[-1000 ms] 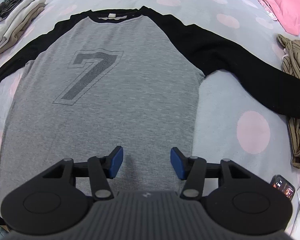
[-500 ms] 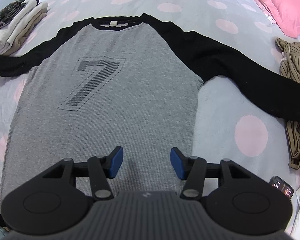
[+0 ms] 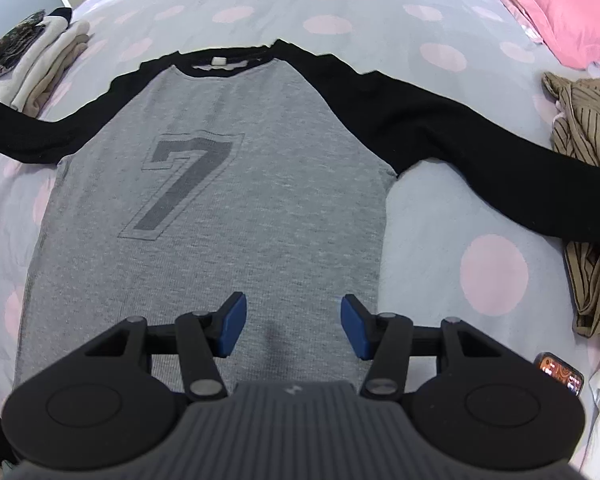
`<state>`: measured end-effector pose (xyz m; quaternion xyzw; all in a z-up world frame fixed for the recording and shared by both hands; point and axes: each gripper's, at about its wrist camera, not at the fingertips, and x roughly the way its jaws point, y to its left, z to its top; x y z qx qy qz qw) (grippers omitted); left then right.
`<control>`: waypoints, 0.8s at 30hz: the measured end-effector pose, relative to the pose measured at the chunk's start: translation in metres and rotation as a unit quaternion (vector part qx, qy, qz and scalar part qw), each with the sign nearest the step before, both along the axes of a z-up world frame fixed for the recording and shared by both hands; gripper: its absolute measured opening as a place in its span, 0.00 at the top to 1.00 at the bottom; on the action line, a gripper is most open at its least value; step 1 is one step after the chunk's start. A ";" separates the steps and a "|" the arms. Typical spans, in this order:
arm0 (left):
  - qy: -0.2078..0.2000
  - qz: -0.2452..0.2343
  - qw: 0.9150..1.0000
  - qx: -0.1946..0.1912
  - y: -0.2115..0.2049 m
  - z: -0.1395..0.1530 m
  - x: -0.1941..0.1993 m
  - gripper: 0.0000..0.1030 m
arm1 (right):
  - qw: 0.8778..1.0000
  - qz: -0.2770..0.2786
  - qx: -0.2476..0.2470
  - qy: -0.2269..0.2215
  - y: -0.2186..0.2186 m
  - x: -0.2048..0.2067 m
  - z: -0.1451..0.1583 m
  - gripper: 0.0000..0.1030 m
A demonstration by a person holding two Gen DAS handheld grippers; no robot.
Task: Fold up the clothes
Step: 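Lift the black sleeve with the left gripper and spread it beside the shirt, then fold the black sleeve with the left gripper across the shirt front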
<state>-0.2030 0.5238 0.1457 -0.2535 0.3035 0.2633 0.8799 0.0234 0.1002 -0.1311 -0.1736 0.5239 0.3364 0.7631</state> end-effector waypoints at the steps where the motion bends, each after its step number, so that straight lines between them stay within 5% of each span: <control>1: -0.001 -0.021 1.000 -0.004 -0.011 -0.002 0.013 0.99 | 1.000 0.001 -0.005 0.000 0.001 0.002 0.001 0.46; 6: -0.010 -0.121 0.992 -0.024 -0.071 -0.015 0.077 0.99 | 0.999 0.028 -0.023 -0.025 0.004 0.012 0.008 0.46; 12: 0.003 -0.215 0.974 -0.069 -0.134 -0.059 0.147 0.99 | 0.998 0.037 -0.024 -0.043 0.006 0.020 0.016 0.46; 24: 0.077 -0.299 0.940 -0.145 -0.214 -0.189 0.237 0.99 | 0.999 0.014 -0.022 -0.033 0.001 0.028 0.009 0.46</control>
